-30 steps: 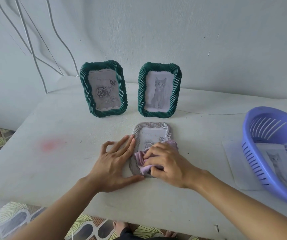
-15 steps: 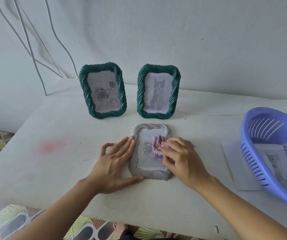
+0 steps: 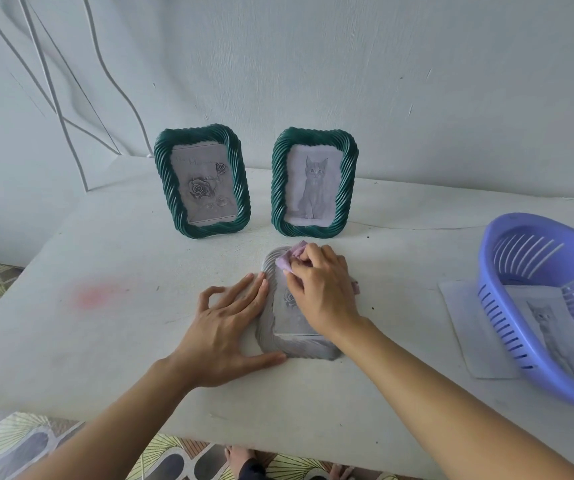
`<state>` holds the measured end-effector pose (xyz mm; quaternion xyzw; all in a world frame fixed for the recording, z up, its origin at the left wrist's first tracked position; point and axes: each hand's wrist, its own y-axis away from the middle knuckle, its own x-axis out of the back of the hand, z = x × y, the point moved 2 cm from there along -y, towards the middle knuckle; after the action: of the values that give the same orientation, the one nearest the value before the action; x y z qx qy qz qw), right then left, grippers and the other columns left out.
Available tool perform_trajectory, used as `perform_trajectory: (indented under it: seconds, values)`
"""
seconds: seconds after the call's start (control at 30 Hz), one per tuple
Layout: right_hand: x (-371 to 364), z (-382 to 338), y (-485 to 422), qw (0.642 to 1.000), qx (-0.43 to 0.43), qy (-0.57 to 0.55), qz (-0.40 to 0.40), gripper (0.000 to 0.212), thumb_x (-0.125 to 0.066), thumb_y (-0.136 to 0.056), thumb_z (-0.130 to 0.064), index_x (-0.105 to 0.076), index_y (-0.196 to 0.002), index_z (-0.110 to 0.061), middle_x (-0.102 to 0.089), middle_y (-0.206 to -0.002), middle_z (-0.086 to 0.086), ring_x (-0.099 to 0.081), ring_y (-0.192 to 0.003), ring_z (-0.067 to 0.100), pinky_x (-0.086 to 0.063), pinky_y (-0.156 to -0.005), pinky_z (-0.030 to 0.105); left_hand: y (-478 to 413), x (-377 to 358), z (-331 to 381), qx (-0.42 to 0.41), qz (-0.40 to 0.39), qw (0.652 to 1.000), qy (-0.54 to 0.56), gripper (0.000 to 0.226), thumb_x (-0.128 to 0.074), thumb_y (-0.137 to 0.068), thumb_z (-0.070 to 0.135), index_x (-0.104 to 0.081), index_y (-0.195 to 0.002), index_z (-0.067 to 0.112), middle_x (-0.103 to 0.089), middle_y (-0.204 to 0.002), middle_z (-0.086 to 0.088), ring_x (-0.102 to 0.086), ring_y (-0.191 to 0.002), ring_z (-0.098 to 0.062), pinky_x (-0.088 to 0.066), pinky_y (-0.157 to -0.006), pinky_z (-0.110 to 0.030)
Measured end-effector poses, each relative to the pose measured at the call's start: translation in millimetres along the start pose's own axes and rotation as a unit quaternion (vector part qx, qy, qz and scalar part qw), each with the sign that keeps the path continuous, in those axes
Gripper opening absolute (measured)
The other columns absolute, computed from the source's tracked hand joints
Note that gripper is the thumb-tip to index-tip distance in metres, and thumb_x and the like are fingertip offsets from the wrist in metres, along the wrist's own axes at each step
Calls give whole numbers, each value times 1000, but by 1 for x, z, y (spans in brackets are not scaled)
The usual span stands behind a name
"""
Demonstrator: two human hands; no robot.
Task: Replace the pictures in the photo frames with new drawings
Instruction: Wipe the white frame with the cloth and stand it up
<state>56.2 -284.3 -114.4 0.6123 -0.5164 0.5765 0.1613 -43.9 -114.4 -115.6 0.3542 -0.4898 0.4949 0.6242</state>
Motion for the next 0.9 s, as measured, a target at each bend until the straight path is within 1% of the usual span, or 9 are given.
perform_trajectory:
  seconds: [0.07,0.17,0.27,0.33,0.4,0.53,0.63,0.77,0.9]
  values:
    - [-3,-10,2,999,13,-26,-13,26,-55,-94,-31,-75,-98,-15,-58,-99,4,-52,-92,27,-47,-79,42,0,0,0,-1,1,1000,-4,108,-41,-79,90,-14,-160,25,-10,-165,12,-1,-153,-3,-16,-119,-45]
    - [-2,-24,11,997,10,-69,-18,34,-47,-98,-33,-75,-97,-14,-59,-98,5,-54,-90,28,-50,-78,42,-1,-1,0,0,5,1000,-6,107,-41,-78,91,-17,-160,26,-10,-165,14,-3,-153,-4,-17,-119,-44]
    - [6,-30,26,994,24,-103,-24,30,-49,-98,-30,-74,-96,-13,-57,-93,4,-56,-85,25,-48,-78,34,-1,-1,0,3,3,1000,-4,105,-42,-77,91,-19,-159,29,-13,-165,15,-3,-153,-3,-18,-119,-43]
    - [13,-30,37,989,56,-133,-45,22,-54,-96,-25,-72,-95,-14,-58,-92,4,-55,-83,24,-49,-78,33,-1,-1,0,5,7,1000,6,105,-43,-76,91,-20,-158,31,-13,-165,15,-4,-153,-2,-18,-118,-41]
    - [22,-27,48,983,92,-144,-69,16,-57,-94,-22,-70,-90,-15,-58,-90,2,-54,-85,23,-48,-79,32,-1,-1,0,8,10,1000,9,107,-45,-76,91,-23,-158,28,-14,-165,14,-7,-152,-1,-20,-118,-42]
    - [42,-12,60,980,131,-103,-109,24,-55,-92,-28,-62,-74,-13,-54,-82,-3,-49,-81,19,-45,-72,30,-1,-2,-2,15,11,1000,9,111,-47,-74,92,-26,-158,23,-16,-165,14,-9,-152,-1,-21,-117,-43]
    - [52,4,62,980,170,-60,-83,25,-59,-88,-26,-58,-66,-14,-54,-77,-3,-47,-77,19,-43,-68,32,-1,-1,-2,14,5,1000,9,112,-46,-74,92,-22,-159,24,-15,-164,14,-6,-152,0,-20,-118,-42]
    - [56,27,57,983,178,0,-45,23,-61,-88,-26,-64,-68,-15,-55,-76,-4,-48,-77,20,-41,-66,35,-1,0,-1,13,-5,1000,4,112,-44,-74,93,-17,-159,26,-12,-165,15,-1,-152,1,-16,-120,-42]
    - [47,36,44,991,131,31,-15,29,-54,-94,-27,-67,-73,-13,-59,-81,-2,-51,-77,23,-41,-65,37,-1,1,0,15,-8,1000,5,112,-44,-74,93,-17,-159,27,-11,-164,15,0,-152,2,-15,-120,-42]
